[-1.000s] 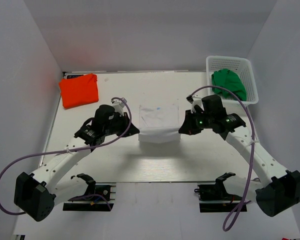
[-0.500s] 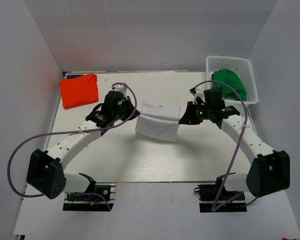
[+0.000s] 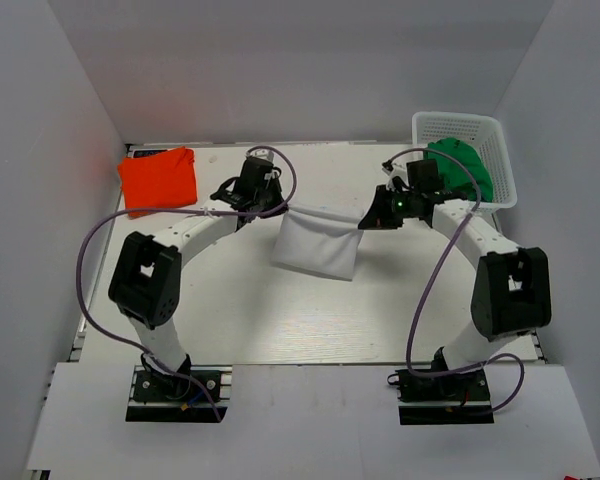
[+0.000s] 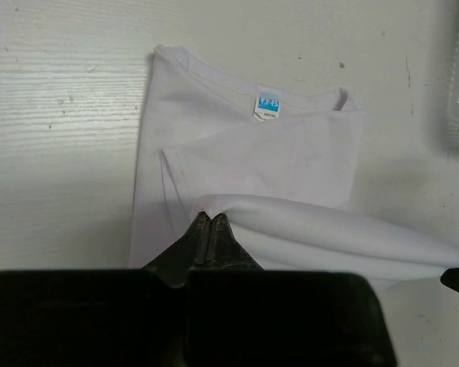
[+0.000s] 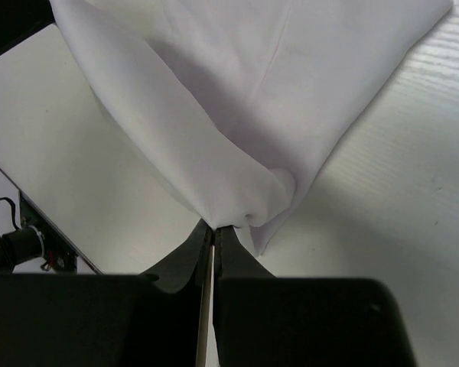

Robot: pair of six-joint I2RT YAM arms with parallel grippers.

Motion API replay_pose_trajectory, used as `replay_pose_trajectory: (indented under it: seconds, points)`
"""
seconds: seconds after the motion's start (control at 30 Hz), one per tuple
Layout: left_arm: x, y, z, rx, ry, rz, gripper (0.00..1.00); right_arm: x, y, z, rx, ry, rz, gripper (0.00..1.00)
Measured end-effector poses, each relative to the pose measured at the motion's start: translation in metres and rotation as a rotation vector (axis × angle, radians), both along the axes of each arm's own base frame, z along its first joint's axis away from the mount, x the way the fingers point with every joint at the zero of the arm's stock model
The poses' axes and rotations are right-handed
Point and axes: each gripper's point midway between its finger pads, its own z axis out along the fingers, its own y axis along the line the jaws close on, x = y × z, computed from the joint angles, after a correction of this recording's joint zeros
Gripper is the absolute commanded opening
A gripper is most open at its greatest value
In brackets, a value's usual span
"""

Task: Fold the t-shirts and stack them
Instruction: Fold the long partially folded tshirt into a neat square

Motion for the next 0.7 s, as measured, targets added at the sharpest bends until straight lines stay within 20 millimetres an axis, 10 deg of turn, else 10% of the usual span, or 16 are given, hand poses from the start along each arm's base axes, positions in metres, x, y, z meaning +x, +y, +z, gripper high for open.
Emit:
replay_pose_trajectory:
  seconds: [0.33, 0.43, 0.47, 0.7]
  points:
    - [0.065, -0.007, -0.032, -0.014, -0.025, 0.009, 0.02, 0.07, -0.002, -0.044, -0.002, 0.02, -0.048, 0.06]
    - [0.087, -0.011, -0.045, -0.031, -0.058, -0.012, 0.6, 0.101, -0.005, -0.063, -0.006, 0.007, -0.092, 0.9]
    - [0.096, -0.012, -0.049, -0.035, -0.071, -0.016, 0.99, 0.113, -0.007, -0.067, -0.01, -0.009, -0.103, 0.9]
    - [0.137, -0.008, -0.033, -0.051, -0.166, -0.048, 1.0, 0.144, -0.009, -0.053, -0.017, -0.137, -0.131, 0.9]
